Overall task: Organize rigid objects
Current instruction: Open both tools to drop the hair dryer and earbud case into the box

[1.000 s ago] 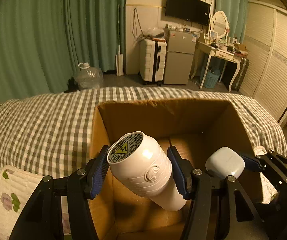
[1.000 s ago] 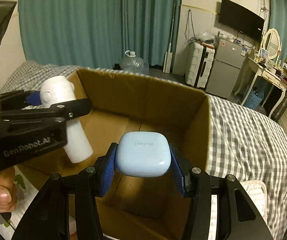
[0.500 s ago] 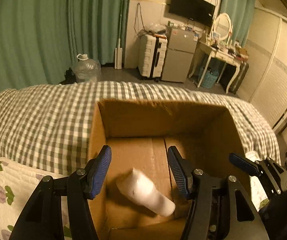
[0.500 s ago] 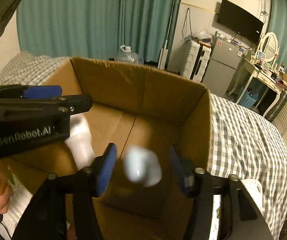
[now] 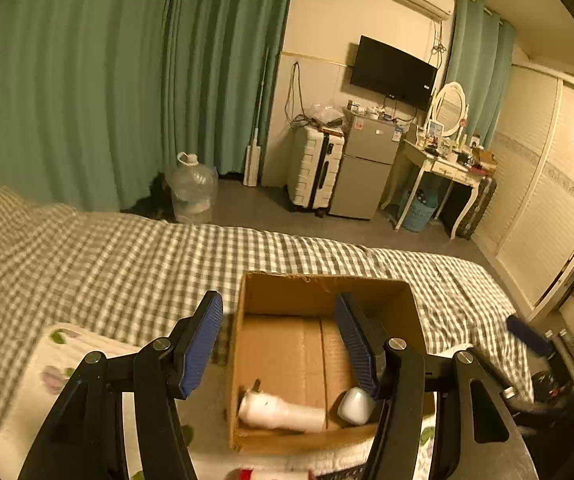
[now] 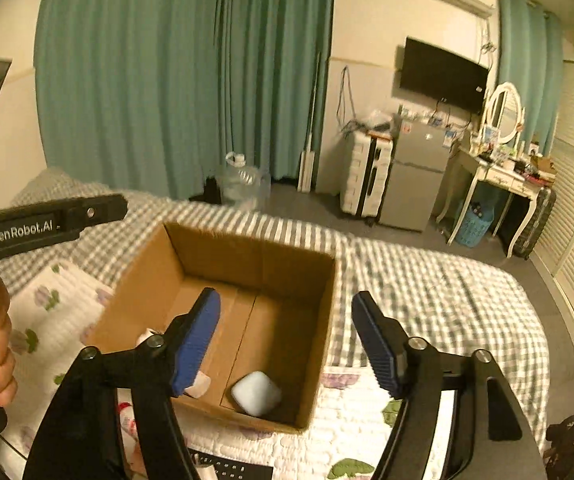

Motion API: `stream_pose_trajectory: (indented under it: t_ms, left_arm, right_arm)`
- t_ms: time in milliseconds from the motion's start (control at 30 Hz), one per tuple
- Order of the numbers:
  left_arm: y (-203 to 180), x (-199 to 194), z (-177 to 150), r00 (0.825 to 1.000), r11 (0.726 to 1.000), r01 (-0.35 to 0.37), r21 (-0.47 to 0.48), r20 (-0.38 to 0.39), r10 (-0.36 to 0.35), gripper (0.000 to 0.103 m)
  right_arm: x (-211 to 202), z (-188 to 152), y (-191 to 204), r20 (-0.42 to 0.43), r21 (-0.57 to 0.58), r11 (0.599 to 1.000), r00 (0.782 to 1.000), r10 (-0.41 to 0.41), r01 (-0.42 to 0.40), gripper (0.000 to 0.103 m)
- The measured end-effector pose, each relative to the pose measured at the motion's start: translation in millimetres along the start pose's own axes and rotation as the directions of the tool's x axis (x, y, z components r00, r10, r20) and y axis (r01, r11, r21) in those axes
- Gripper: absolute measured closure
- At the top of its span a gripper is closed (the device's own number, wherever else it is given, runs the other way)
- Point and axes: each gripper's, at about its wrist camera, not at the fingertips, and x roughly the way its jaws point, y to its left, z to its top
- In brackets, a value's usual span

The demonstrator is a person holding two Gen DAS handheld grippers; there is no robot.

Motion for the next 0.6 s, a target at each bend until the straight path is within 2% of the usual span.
stream_pose_trajectory:
  t_ms: [233, 400, 500, 600]
  left_arm:
    - [-10, -71, -3, 0.993, 0.999, -0.016, 0.046, 0.120, 0.010, 0.041]
    - [-14, -111, -4, 0.985, 0.997, 0.021, 0.070, 0.171, -0.032, 0.041]
    - [-14, -136, -6, 0.975, 0.997, 0.002, 0.074, 0.220, -0.019, 0.041]
    - [-14, -154, -8, 0.969, 0.997, -0.007, 0.073, 0.247, -0.012, 0.041]
  right_arm:
    - [-70, 17, 1, 0.087, 0.023, 1.000, 0.996, -0.004, 0.002, 0.027]
    - [-111, 23, 1, 0.130, 0.049, 0.999, 0.991, -0.029, 0.023, 0.017]
    - [-130, 25, -1, 0.137, 0.066, 0.997, 0.989, -0.054, 0.045, 0.017]
    - [-153, 26, -3, 0.160, 0.078, 0.996, 0.986, -0.044, 0.032, 0.017]
